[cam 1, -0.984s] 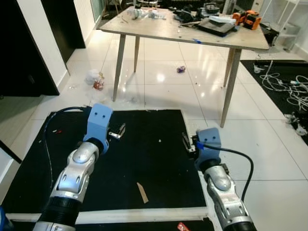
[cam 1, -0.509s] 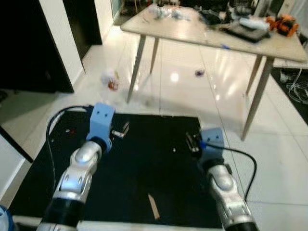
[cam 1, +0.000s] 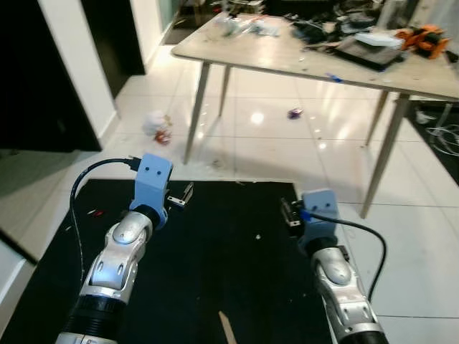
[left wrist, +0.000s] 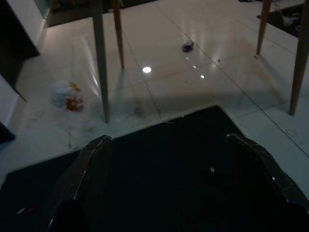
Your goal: Picking trash to rubbish bin
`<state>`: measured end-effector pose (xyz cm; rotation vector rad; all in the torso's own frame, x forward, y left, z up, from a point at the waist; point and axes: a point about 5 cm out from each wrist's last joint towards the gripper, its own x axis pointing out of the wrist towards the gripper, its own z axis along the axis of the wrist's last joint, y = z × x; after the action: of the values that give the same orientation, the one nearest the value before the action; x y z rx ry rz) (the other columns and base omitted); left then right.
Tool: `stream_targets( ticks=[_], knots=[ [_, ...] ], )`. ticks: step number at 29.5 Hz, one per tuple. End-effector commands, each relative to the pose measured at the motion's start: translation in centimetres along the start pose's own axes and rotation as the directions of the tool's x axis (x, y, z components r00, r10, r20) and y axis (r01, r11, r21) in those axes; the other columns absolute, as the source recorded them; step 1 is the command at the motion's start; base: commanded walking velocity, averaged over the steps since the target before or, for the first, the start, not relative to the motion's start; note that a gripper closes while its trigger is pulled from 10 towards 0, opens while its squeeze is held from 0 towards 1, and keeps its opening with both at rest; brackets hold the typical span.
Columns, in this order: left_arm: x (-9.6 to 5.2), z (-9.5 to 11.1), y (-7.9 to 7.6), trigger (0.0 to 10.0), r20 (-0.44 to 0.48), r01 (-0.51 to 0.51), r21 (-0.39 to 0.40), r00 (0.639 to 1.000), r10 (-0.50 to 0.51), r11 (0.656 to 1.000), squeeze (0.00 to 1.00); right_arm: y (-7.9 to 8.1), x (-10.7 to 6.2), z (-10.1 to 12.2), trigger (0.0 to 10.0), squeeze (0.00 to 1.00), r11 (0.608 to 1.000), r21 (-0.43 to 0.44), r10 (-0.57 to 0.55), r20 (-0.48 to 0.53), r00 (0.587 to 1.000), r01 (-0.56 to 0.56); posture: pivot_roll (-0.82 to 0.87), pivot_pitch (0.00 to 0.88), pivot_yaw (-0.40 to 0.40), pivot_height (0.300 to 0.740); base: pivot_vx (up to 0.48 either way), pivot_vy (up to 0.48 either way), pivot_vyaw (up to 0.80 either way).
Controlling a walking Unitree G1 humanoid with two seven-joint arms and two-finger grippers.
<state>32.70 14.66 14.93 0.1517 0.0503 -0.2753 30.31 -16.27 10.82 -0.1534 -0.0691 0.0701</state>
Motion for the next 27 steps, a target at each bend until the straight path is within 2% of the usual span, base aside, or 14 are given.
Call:
stream_targets(
  ticks=[1,27],
  knots=[
    [-0.15,-0.38,0.28,10.0,-0.021,-0.005,-0.004,1.000,0.005,1.000,0.00,0.64,-0.15,-0.25,10.0,0.00,1.000,0.008,0.015,-0.010,1.000,-0.015,0.03,0.136,0.064,0.740,0.341,0.000,0.00],
    [0.01,-0.23,0.39,10.0,-0.018,-0.003,-0.010,1.000,0.003,1.000,0.00,0.47,-0.10,-0.30,10.0,0.00,1.000,0.000,0.001,-0.019,1.000,-0.001,0.03,0.137,0.064,0.740,0.342,0.000,0.00]
  ],
)
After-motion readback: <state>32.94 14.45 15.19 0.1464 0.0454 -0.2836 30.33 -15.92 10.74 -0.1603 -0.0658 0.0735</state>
